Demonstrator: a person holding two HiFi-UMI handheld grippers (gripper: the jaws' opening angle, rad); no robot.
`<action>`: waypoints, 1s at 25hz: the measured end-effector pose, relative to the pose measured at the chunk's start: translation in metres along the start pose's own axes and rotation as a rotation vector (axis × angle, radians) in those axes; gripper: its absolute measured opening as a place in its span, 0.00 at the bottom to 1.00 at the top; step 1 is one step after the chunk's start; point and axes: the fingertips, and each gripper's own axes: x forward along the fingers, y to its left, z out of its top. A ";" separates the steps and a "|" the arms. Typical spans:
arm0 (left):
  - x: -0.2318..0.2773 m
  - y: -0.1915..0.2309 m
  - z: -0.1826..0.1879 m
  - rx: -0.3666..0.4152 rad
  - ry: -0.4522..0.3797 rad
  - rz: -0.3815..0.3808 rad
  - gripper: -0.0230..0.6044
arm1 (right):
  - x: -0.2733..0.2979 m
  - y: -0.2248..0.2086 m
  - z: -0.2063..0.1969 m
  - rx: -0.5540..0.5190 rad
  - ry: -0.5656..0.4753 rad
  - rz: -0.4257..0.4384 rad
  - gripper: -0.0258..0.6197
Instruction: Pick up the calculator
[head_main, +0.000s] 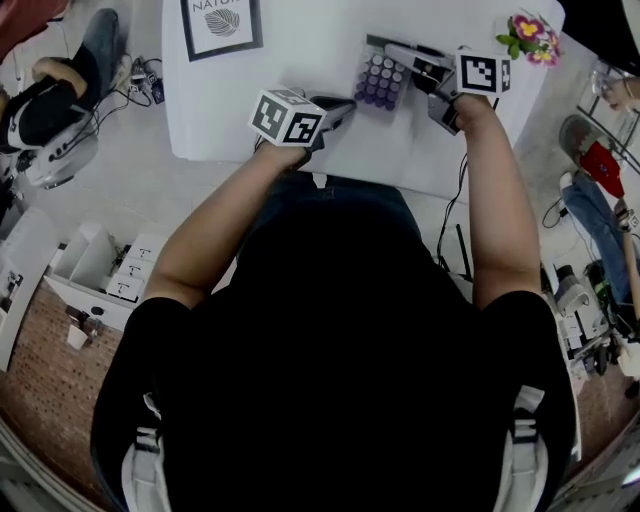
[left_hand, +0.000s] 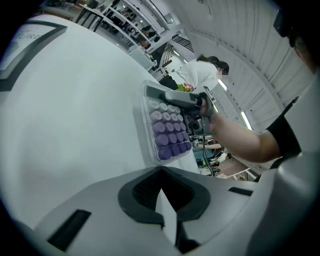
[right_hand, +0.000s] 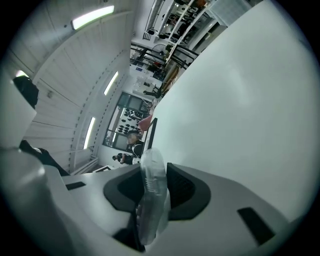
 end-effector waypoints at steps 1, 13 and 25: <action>-0.002 -0.002 0.000 -0.003 -0.002 -0.012 0.06 | -0.001 0.002 0.000 -0.006 0.000 -0.001 0.22; -0.021 -0.037 0.014 0.072 -0.002 -0.043 0.06 | -0.034 0.053 0.020 -0.048 -0.063 0.018 0.23; -0.078 -0.055 0.040 0.160 -0.050 -0.020 0.06 | -0.053 0.127 0.047 -0.124 -0.120 0.042 0.22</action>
